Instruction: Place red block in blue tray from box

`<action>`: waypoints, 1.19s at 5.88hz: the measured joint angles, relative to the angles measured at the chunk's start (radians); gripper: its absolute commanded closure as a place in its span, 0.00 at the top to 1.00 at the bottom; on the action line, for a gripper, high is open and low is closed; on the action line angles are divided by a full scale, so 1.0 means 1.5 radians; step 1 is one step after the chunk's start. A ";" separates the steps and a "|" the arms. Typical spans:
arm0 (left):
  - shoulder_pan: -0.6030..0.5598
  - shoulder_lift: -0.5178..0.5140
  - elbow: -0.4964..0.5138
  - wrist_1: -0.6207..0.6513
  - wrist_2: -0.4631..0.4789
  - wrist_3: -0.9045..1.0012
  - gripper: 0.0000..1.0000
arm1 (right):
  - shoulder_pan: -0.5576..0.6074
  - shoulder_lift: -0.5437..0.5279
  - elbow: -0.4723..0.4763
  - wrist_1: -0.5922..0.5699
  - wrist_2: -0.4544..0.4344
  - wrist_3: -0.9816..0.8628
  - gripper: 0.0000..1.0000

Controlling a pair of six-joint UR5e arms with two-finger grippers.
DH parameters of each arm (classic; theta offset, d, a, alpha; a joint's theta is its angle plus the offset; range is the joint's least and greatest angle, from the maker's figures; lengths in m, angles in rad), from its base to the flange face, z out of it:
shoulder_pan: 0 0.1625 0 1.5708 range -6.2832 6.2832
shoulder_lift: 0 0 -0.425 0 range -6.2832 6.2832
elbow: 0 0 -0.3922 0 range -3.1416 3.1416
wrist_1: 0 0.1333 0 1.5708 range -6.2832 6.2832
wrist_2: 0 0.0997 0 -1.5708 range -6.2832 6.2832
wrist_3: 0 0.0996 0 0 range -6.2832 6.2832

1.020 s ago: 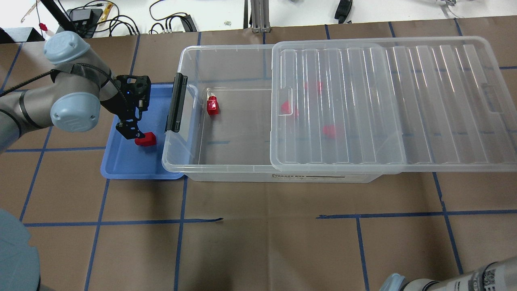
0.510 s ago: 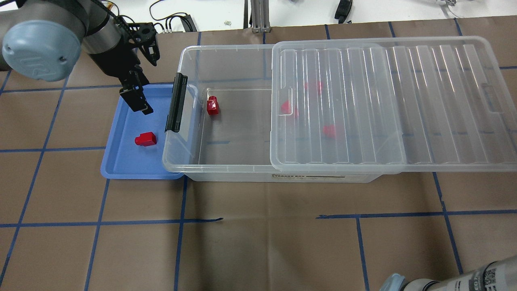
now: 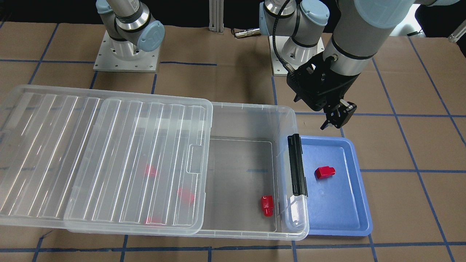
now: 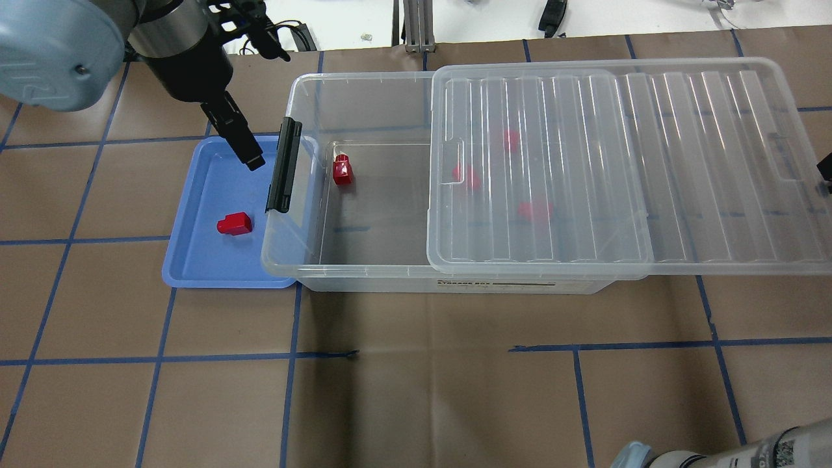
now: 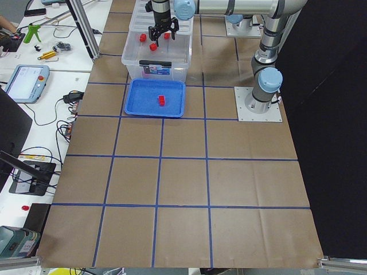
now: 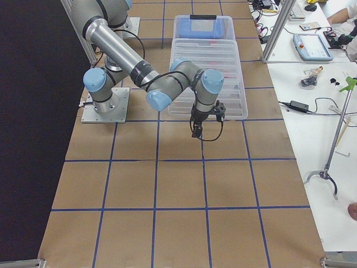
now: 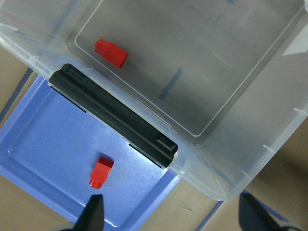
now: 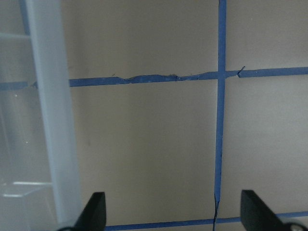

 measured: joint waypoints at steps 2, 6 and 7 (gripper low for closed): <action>-0.008 0.018 -0.012 0.022 0.001 -0.238 0.98 | 0.020 -0.007 0.003 0.006 0.008 0.003 1.00; -0.006 0.060 -0.023 0.013 0.003 -0.426 0.98 | 0.071 -0.035 0.026 0.032 0.030 0.035 1.00; -0.005 0.067 -0.024 0.008 0.004 -0.433 0.98 | 0.087 -0.044 0.035 0.034 0.034 0.050 1.00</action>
